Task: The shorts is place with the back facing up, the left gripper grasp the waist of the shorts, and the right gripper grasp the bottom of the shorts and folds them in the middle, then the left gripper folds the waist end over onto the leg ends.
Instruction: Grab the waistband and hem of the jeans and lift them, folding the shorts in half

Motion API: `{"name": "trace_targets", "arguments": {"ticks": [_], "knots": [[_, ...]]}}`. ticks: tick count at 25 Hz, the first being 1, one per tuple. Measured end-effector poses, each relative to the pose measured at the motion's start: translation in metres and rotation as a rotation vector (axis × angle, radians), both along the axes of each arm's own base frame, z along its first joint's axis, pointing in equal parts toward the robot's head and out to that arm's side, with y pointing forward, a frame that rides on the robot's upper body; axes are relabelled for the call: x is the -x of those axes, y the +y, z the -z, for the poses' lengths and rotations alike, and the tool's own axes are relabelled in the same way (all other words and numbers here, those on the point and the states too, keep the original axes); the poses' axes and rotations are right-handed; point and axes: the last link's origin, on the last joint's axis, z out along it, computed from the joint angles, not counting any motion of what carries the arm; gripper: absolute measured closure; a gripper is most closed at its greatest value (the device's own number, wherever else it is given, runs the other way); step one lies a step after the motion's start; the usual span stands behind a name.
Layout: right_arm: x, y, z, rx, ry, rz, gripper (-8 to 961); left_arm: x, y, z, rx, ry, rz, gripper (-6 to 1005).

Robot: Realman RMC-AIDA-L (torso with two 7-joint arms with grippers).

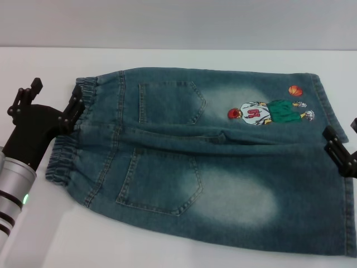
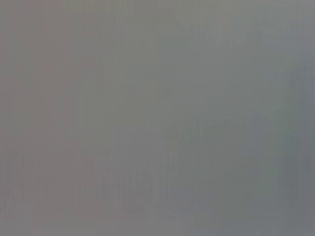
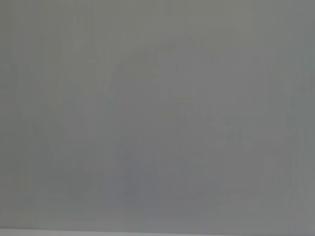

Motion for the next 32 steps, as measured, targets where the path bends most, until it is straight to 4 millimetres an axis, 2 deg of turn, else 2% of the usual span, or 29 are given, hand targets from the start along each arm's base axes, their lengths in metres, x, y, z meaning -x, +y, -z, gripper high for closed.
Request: {"name": "trace_targets", "arguments": {"ticks": [11, 17, 20, 25, 28, 32], "knots": [[0.0, 0.002, 0.001, 0.01, 0.017, 0.013, 350, 0.0, 0.002, 0.002, 0.019, 0.004, -0.007, 204], [0.004, 0.023, -0.001, 0.083, 0.027, 0.154, 350, -0.008, 0.008, 0.008, 0.075, 0.006, -0.032, 204], [0.016, 0.037, -0.008, 0.121, -0.018, 0.26, 349, -0.025, 0.015, 0.005, 0.124, -0.005, -0.05, 204], [0.05, 0.045, -0.04, 0.091, -0.007, 0.376, 349, -0.048, 0.029, -0.009, 0.241, -0.008, -0.149, 204], [0.06, 0.045, -0.046, 0.095, 0.009, 0.39, 349, -0.055, 0.033, -0.015, 0.311, 0.006, -0.221, 204], [0.064, 0.041, -0.055, 0.1, 0.043, 0.516, 349, -0.067, 0.032, -0.021, 0.356, 0.011, -0.246, 204]]}}
